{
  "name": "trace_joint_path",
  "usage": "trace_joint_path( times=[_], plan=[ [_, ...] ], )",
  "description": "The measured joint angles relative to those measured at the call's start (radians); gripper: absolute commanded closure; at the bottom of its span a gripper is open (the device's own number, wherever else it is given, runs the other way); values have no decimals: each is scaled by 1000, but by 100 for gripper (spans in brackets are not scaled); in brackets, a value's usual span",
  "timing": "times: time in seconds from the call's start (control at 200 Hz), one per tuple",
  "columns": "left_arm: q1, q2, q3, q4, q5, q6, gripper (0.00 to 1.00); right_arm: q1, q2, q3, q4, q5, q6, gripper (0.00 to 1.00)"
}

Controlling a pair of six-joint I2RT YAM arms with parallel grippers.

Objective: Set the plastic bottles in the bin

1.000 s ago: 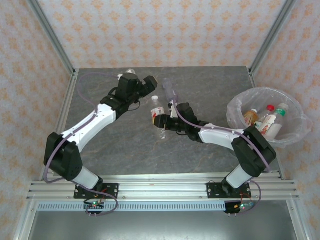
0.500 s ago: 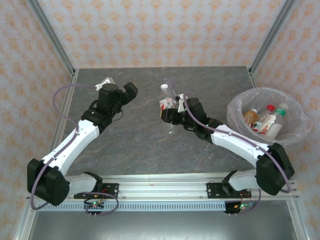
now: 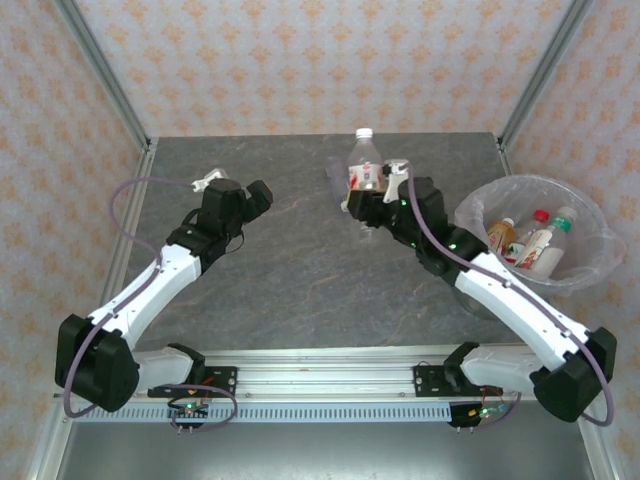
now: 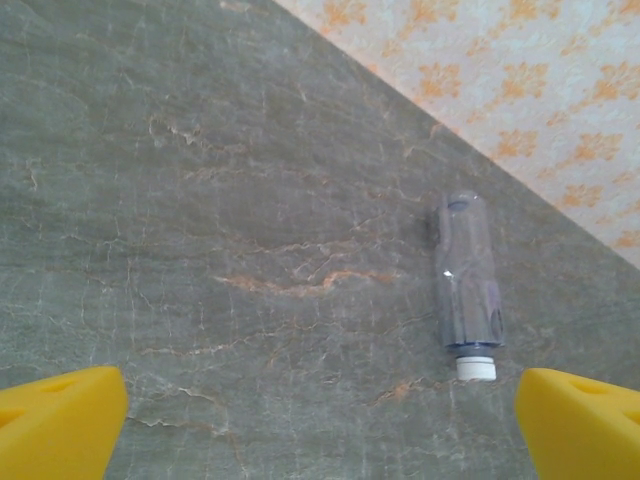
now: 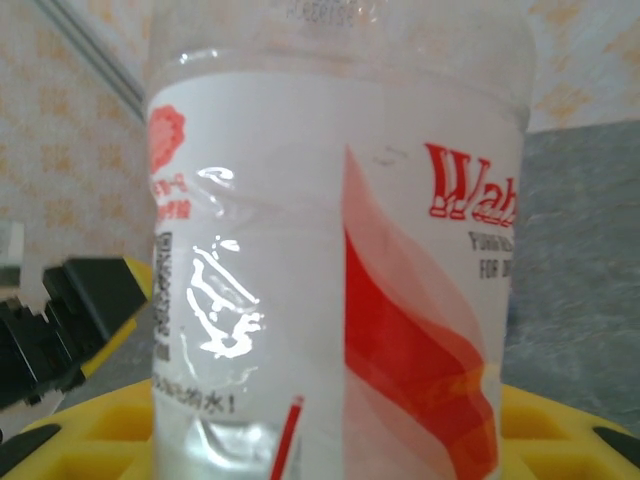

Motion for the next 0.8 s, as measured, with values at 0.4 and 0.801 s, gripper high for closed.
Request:
trace_joint_path(
  times=[0.4,0.801],
  plan=[
    [0,72,0,1,29,0,0,-118,-167,144,-225,201,-108,48],
    [0,95,0,1,35,0,0,-314,-220,208,-349,374,-199,47]
  ],
)
